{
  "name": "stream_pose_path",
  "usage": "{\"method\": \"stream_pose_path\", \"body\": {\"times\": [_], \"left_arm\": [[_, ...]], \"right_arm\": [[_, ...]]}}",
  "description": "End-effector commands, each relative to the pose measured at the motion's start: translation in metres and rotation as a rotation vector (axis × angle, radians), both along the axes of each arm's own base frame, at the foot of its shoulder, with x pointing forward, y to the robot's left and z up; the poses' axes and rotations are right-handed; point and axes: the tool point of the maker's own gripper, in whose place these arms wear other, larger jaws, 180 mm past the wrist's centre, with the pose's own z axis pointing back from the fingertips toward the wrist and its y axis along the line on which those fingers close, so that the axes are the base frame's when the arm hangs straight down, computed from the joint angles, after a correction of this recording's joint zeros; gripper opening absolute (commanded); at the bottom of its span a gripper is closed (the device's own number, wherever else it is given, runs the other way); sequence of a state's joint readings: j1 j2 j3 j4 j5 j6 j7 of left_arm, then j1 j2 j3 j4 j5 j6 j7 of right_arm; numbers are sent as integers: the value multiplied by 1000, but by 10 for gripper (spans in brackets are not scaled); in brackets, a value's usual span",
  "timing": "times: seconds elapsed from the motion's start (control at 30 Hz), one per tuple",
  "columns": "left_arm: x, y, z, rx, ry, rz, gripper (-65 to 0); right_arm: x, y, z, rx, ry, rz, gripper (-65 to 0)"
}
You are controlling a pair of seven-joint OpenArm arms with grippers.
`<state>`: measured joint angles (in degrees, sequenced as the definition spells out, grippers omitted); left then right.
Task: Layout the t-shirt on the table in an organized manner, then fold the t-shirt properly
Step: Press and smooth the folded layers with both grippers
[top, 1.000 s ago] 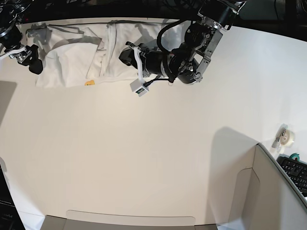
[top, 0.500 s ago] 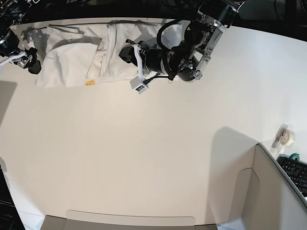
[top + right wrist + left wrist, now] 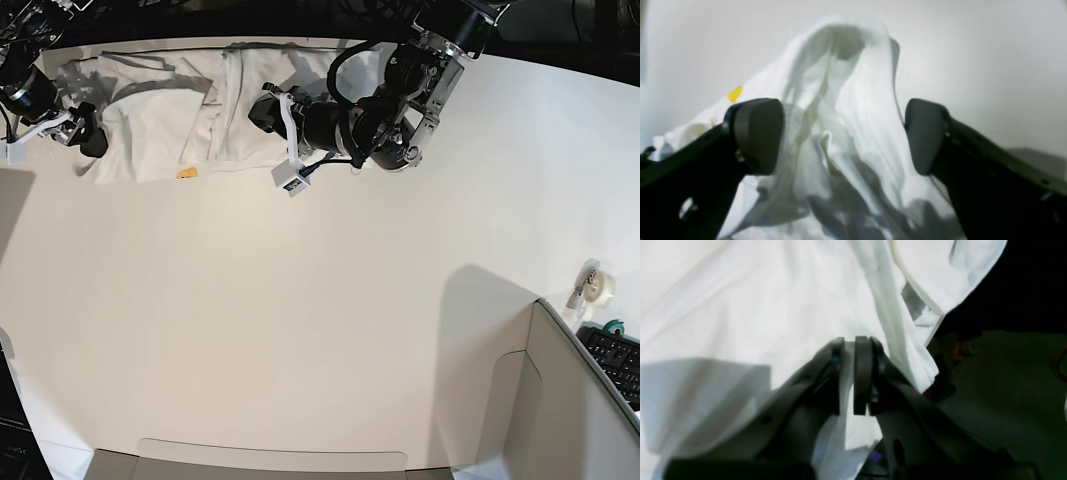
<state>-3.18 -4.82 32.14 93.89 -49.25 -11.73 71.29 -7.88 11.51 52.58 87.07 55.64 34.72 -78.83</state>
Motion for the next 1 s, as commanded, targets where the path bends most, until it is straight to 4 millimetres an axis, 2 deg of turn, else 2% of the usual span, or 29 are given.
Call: {"method": "stream_pose_path", "body": {"times": [0.0,0.27,0.53,0.83,0.9,0.97], "left_arm": [[8,-4,13,-37,-31,9,-613],[8,-4,13,-37,-32,9,-613],[10,-4,14,-37,-37,9,-613],[10,-4,14,-37,-37,9,-613],[10,-4,14,-37,-37,9,-613],[10,-4,14,-39,-36,9,-613]], "right_arm": [[-4,-5,-3,-24,35,12,-82],[-6,-2,-6,-19,44,20,-82],[-5,34,-21,4,95,148,-82],[-8,35,-23,4,106,155,-87],[-9,35,-24,4,109,155,-152],[-9,35,-24,5,110,154,-265]]}}
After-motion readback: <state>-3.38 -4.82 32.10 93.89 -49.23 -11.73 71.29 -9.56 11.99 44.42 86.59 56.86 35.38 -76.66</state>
